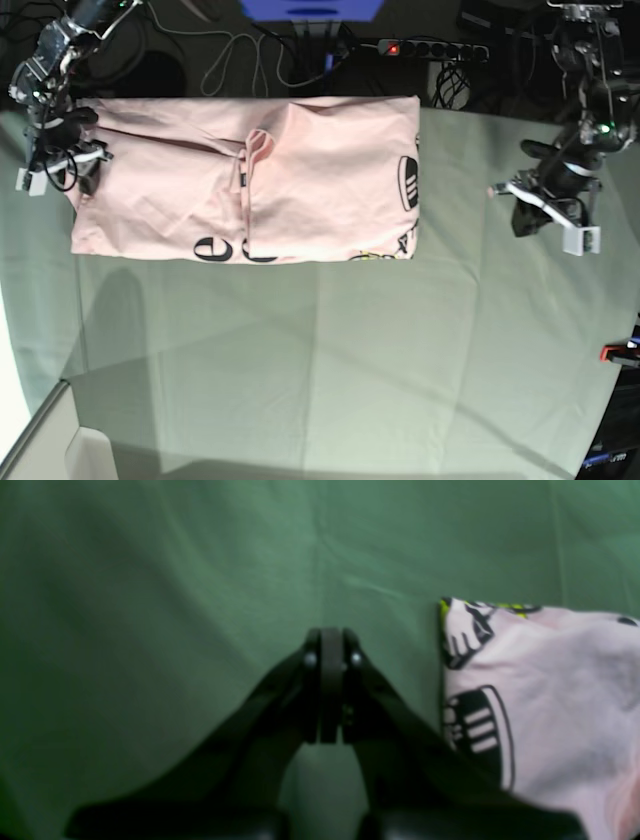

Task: Layout the t-shirt on the table in an organized manner, then fold the t-shirt properly
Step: 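Grasp the strip's other end with the right gripper and fold it over the stack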

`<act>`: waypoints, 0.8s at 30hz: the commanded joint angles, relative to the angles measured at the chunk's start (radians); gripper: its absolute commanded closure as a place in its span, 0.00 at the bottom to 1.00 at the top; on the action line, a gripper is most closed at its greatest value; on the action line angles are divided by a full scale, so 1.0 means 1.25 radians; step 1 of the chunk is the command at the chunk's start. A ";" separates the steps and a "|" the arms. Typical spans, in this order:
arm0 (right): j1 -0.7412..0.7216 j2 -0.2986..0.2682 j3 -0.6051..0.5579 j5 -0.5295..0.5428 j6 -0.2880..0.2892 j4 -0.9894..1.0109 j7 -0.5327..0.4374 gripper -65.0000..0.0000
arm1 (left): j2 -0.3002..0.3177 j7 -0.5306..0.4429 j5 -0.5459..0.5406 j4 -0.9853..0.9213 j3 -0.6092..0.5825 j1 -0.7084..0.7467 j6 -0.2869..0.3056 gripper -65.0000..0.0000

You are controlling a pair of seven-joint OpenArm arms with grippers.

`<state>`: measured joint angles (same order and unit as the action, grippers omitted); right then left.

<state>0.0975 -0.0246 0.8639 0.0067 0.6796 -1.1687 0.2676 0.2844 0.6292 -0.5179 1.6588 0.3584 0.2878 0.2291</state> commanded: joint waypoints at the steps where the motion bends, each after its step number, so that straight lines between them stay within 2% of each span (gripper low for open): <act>1: 0.000 0.007 -0.004 -0.016 0.015 0.001 0.042 0.83 | 0.009 -0.014 -0.007 0.016 0.017 -0.001 0.004 0.99; 3: 0.001 0.008 -0.004 -0.016 0.015 0.000 0.043 1.00 | 0.009 -0.014 -0.007 0.016 0.039 -0.001 0.004 0.99; 10: 0.022 0.033 -0.004 -0.016 0.015 -0.077 0.044 1.00 | 0.009 -0.013 -0.007 0.016 0.102 -0.004 0.004 0.99; 20: 0.036 0.130 -0.001 -0.015 0.015 -0.324 0.046 1.00 | 0.009 -0.013 -0.007 0.016 0.115 0.001 0.004 0.99; 24: 0.042 0.145 -0.002 -0.015 0.015 -0.407 0.047 1.00 | 0.012 -0.013 -0.007 0.015 0.115 0.002 0.004 0.99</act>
<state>0.1551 0.1692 0.8600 -0.0372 0.6884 -1.6577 0.3645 0.2829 0.6323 -0.5179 1.6588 0.4961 0.2913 0.2298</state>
